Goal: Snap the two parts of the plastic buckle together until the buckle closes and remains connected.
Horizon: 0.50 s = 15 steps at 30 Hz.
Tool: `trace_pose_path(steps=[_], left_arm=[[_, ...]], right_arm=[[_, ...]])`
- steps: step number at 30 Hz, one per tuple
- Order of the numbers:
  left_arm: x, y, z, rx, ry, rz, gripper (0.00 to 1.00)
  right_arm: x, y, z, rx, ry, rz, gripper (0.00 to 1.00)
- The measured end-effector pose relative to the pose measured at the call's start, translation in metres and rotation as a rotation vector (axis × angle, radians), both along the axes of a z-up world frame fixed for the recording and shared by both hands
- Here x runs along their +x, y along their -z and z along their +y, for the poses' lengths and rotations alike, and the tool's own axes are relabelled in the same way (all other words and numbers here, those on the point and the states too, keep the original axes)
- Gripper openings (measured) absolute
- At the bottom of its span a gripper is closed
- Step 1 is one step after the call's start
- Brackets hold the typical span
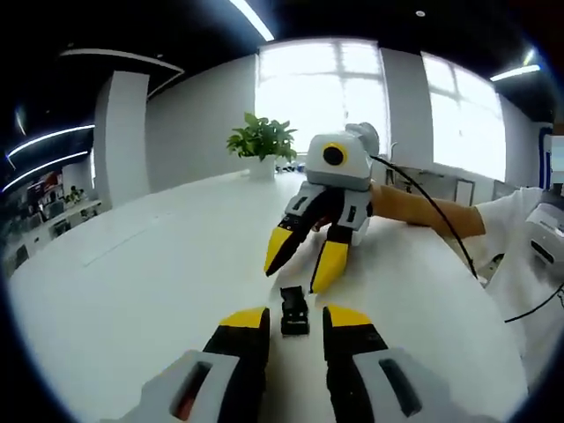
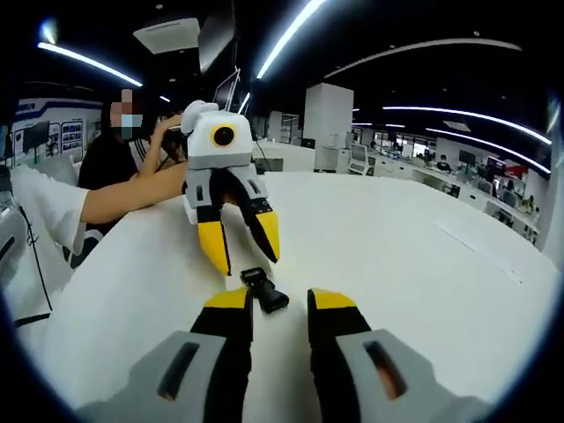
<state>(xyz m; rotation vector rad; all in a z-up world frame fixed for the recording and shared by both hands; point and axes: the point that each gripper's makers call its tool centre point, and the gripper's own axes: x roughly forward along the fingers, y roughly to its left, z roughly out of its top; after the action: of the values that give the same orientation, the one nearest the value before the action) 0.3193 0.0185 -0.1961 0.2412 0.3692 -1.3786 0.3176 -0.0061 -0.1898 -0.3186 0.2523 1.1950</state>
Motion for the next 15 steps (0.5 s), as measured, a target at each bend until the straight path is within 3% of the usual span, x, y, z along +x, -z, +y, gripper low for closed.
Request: trace_pose_path(steps=[7,12,15], left_arm=[[-0.001,0.008,0.001,0.026,-0.024,0.013,0.22],[0.002,0.010,0.002,0.026,-0.035,0.018,0.12],[0.000,0.011,0.001,0.026,-0.028,0.017,0.12]], right_arm=[[-0.004,0.006,0.006,-0.022,-0.036,0.012,0.22],[-0.004,0.010,0.005,-0.031,-0.034,0.022,0.18],[-0.004,0.011,0.004,-0.036,-0.030,0.023,0.17]])
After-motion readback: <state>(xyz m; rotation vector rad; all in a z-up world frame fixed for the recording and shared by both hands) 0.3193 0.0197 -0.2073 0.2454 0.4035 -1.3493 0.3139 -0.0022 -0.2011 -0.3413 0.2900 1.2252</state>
